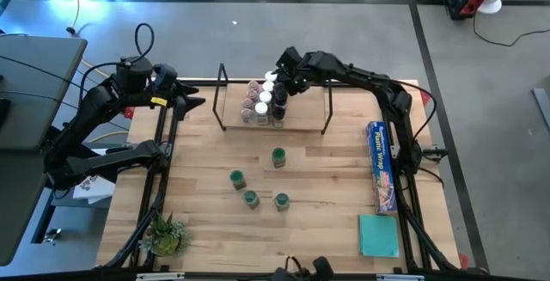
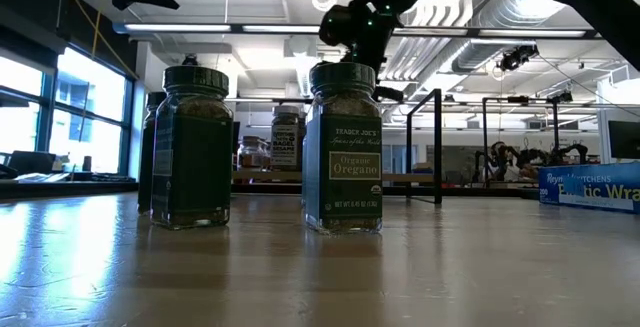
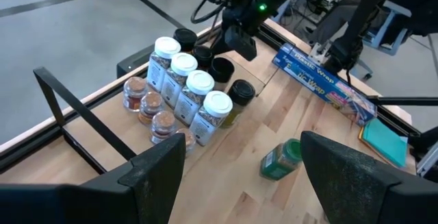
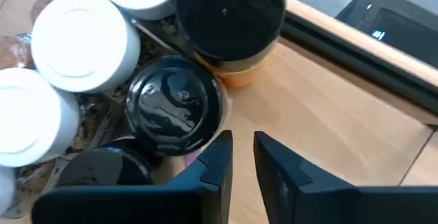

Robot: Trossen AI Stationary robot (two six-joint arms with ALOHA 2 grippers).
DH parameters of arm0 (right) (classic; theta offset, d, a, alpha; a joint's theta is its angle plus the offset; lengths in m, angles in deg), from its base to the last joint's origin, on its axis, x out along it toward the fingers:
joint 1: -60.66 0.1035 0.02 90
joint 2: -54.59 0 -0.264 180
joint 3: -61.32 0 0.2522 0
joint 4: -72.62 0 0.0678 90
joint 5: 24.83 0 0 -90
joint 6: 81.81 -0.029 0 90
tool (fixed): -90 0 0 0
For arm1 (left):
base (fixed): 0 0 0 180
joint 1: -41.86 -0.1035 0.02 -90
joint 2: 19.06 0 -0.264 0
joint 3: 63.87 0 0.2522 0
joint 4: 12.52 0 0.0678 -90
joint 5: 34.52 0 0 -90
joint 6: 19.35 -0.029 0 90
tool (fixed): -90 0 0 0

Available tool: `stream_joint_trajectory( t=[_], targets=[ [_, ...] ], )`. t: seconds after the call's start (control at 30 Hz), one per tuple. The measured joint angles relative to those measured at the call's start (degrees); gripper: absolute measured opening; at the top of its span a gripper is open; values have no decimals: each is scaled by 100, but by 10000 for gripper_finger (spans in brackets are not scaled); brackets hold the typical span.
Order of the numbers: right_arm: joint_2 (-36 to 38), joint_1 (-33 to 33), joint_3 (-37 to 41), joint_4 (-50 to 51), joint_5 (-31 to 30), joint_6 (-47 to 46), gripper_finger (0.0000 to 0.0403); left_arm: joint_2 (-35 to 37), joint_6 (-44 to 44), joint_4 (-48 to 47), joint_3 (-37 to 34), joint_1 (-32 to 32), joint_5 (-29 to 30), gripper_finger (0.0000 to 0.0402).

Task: Shelf spices
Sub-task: Adjust the black seasoning bottles on the shelf

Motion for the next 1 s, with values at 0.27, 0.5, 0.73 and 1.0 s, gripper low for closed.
stream_joint_trajectory(
  t=[0.27,0.5,0.73,1.0],
  targets=[
    [0,-1,-225,346,48,-136,55,-2,-3,0,0,-1,-6,282],
    [5,251,-382,1031,433,-388,55,0,-4,0,0,1,-5,282],
    [-72,471,-382,703,312,-523,55,-2,-101,1,0,-1,-2,282],
    [-58,510,-382,837,258,-735,55,0,-153,0,0,-1,-86,282]
  ],
)
